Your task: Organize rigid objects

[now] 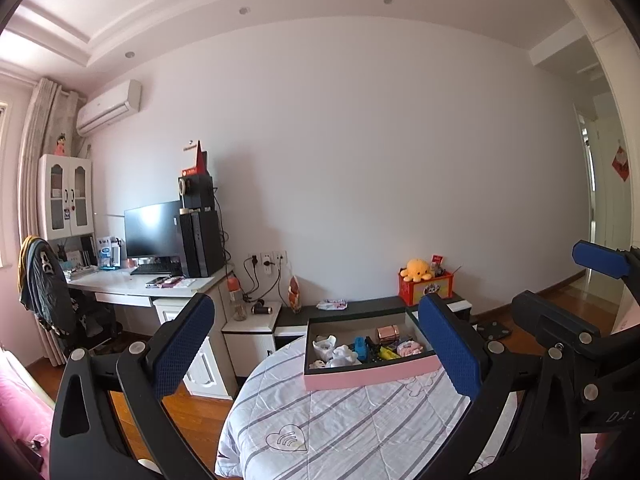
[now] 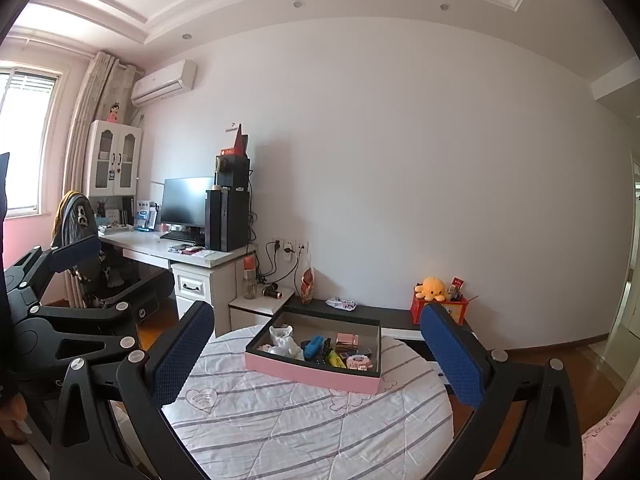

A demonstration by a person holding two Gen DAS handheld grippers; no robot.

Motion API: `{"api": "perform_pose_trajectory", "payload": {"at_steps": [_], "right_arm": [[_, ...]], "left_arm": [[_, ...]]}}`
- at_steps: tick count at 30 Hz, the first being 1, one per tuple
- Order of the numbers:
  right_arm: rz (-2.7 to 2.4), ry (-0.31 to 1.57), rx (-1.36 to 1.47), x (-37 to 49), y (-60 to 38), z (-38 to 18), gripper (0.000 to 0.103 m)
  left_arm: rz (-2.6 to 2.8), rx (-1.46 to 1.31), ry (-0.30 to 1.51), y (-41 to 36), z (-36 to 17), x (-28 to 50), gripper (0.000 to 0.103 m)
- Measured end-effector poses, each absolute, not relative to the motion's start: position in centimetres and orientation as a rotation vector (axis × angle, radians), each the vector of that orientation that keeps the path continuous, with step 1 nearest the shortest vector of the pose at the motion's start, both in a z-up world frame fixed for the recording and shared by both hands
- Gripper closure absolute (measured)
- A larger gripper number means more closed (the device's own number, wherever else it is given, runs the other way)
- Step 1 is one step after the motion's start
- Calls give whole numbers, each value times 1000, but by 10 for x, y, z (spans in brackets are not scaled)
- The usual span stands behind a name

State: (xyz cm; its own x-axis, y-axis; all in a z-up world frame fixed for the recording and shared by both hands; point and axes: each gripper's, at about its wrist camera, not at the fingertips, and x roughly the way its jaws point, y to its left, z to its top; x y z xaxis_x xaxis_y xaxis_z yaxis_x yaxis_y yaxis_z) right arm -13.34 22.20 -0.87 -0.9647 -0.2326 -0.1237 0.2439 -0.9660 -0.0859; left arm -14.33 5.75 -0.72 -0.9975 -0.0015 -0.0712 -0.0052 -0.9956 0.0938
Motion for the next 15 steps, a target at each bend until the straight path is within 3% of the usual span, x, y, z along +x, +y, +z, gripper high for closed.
{"api": "perform_pose_trajectory", "payload": {"at_steps": [15], "right_arm": [[-2904, 164, 69, -70, 219, 5, 0]], "left_arm": [[3145, -1, 157, 54, 7, -77, 0]]}}
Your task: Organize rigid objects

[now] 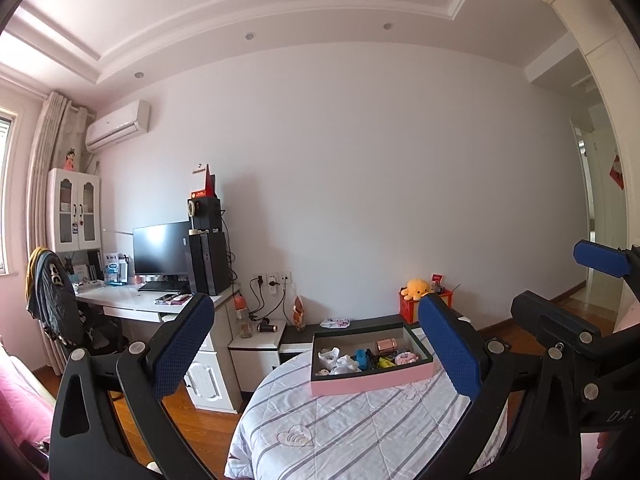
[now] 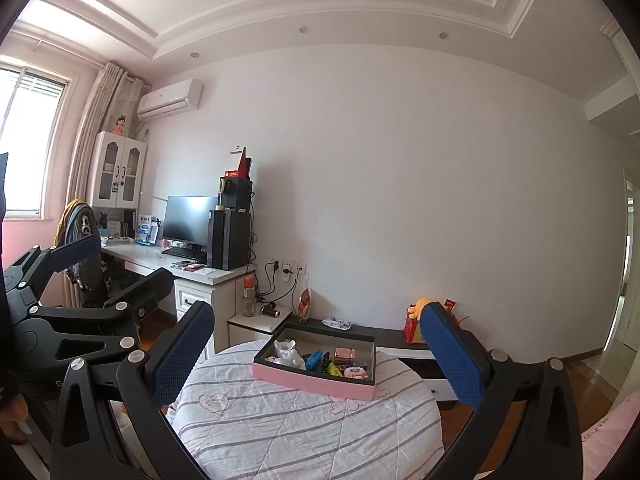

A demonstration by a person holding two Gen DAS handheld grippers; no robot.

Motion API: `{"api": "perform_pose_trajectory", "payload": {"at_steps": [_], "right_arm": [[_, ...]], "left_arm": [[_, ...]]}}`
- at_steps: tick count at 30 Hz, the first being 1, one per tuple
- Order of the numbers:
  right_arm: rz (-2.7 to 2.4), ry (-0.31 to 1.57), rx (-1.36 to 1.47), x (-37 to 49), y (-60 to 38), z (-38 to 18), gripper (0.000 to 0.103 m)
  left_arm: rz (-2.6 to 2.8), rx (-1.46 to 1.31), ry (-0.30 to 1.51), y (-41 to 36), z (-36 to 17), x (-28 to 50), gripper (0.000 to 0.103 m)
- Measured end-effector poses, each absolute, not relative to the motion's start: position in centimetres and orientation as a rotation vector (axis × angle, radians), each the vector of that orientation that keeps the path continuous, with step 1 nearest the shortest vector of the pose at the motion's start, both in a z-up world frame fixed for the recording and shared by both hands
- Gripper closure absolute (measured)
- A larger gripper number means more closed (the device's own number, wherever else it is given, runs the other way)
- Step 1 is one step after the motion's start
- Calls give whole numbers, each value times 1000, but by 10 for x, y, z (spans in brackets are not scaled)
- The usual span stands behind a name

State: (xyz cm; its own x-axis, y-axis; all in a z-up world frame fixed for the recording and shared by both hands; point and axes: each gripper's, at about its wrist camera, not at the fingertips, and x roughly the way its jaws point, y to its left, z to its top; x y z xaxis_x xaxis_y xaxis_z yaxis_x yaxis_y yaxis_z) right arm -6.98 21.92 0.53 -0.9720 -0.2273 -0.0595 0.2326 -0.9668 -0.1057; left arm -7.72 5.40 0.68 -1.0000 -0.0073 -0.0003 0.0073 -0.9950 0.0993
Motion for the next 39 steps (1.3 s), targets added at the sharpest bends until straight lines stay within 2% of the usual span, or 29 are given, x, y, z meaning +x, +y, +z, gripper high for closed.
{"api": "perform_pose_trajectory", "payload": {"at_steps": [8, 17, 39], "right_arm": [[-2869, 102, 71, -53, 222, 29, 0], [-2888, 119, -51, -28, 222, 50, 0], [-2909, 132, -98, -20, 217, 55, 0]], "left_arm": [[-3124, -10, -217, 56, 33, -59, 0], [-3144, -136, -177, 56, 57, -36, 0], [-3132, -153, -176, 60, 62, -31, 0]]}}
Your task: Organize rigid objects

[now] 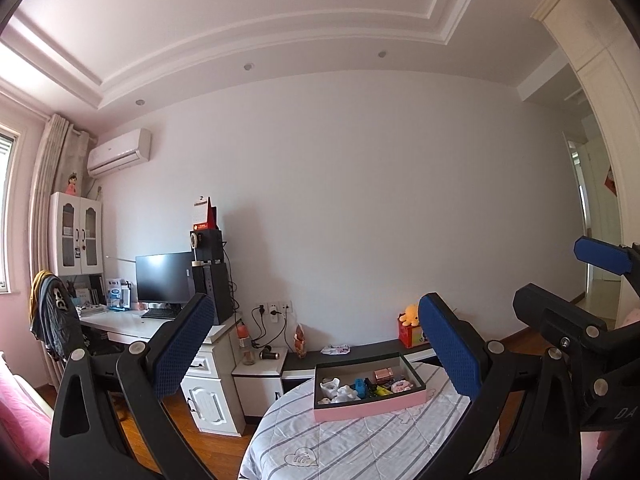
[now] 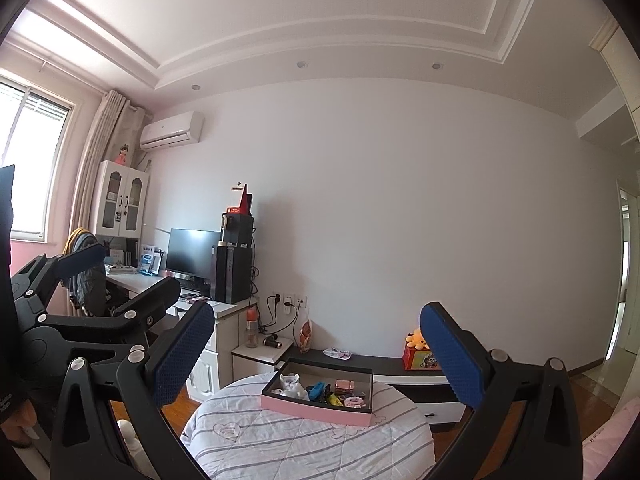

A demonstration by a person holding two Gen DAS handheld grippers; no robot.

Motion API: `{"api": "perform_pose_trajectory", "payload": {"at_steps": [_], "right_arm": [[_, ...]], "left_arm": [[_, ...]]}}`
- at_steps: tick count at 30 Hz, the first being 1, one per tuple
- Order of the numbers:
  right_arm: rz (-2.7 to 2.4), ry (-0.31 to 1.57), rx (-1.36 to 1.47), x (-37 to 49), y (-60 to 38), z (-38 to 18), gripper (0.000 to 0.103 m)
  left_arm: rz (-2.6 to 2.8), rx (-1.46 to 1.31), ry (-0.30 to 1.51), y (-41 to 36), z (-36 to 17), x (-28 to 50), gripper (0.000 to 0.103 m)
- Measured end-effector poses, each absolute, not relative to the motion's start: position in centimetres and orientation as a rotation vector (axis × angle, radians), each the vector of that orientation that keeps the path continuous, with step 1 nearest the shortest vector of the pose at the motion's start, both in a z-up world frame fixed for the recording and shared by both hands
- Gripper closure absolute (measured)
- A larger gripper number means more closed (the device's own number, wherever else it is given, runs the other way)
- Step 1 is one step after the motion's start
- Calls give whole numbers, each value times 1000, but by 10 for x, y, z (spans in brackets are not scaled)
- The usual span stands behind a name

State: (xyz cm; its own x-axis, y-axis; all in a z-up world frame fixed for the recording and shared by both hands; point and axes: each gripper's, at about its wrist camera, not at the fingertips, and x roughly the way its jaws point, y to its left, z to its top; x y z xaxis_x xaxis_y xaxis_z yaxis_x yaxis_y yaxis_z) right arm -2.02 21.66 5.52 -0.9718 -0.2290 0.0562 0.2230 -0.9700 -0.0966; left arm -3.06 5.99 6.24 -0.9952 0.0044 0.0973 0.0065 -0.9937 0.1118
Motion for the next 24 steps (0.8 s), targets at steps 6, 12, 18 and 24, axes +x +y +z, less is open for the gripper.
{"api": "perform_pose_trajectory", "payload": {"at_steps": [6, 12, 18, 24], "right_arm": [[-2910, 132, -97, -20, 217, 54, 0], [-2909, 129, -93, -20, 218, 53, 0], [-2909, 128, -94, -20, 218, 53, 0], [-2910, 132, -90, -21, 218, 52, 0]], "left_arm": [[-3130, -153, -182, 61, 63, -30, 0], [-3125, -155, -187, 61, 62, -30, 0], [-3121, -161, -188, 61, 62, -29, 0], [-3122, -158, -190, 60, 62, -29, 0]]}}
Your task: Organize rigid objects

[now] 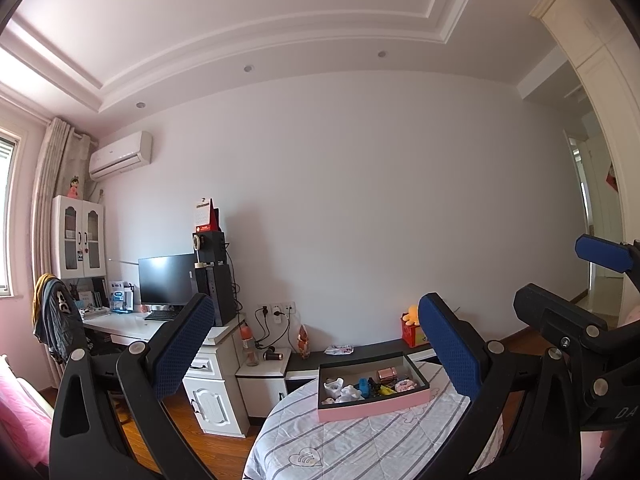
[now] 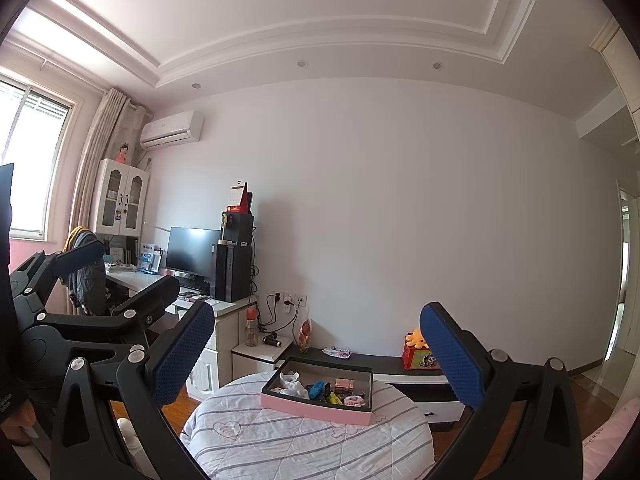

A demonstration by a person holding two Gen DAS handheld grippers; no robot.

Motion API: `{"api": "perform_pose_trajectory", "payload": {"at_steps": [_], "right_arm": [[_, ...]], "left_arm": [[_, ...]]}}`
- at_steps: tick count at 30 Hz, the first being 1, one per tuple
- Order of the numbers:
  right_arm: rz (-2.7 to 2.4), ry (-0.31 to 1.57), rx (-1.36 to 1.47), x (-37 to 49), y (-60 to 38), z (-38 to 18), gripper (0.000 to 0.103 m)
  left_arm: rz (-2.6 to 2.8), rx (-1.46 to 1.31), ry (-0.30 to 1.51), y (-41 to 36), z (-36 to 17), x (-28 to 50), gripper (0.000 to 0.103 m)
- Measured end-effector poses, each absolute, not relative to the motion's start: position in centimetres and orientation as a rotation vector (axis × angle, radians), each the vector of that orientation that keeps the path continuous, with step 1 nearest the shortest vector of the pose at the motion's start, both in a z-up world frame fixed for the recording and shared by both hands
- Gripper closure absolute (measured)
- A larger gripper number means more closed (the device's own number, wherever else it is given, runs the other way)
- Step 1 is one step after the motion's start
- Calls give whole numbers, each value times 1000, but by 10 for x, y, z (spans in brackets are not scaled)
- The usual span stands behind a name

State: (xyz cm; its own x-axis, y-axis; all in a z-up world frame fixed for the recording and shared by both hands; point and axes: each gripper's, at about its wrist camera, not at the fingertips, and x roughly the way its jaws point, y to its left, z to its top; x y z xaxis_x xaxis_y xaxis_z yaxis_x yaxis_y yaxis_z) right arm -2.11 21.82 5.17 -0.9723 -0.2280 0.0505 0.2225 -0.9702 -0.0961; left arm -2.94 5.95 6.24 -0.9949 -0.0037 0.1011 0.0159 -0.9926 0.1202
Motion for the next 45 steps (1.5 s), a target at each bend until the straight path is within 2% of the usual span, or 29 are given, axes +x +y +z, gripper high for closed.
{"api": "perform_pose_trajectory", "payload": {"at_steps": [45], "right_arm": [[-2903, 136, -76, -23, 219, 51, 0]], "left_arm": [[-3115, -185, -197, 51, 59, -27, 0]]}}
